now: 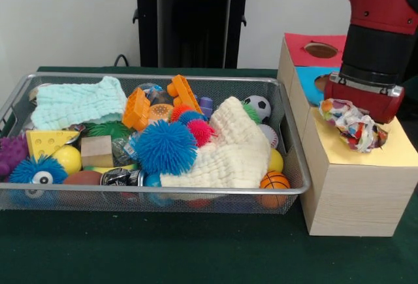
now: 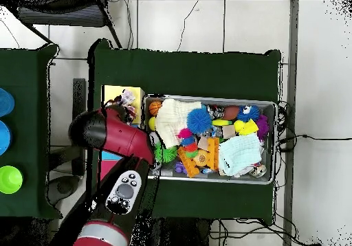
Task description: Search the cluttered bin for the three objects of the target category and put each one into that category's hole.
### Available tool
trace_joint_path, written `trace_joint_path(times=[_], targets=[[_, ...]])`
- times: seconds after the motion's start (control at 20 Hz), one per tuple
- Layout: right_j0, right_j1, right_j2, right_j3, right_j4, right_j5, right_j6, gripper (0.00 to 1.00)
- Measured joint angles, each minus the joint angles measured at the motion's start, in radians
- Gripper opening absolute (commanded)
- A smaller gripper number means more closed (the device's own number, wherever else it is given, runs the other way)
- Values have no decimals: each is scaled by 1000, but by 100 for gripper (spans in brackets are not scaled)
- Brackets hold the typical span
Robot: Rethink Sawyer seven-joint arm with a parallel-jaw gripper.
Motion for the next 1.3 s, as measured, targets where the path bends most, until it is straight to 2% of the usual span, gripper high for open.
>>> trace_joint_path(times=[0.25, 0.45, 0.9, 1.3], targets=[[-71, -7, 82, -2, 0, 1, 0, 0], [-94, -14, 108, -2, 0, 3, 0, 0], [-80, -19, 107, -3, 1, 71, 0, 0], [-51, -34, 77, -15, 0, 115, 0, 0]])
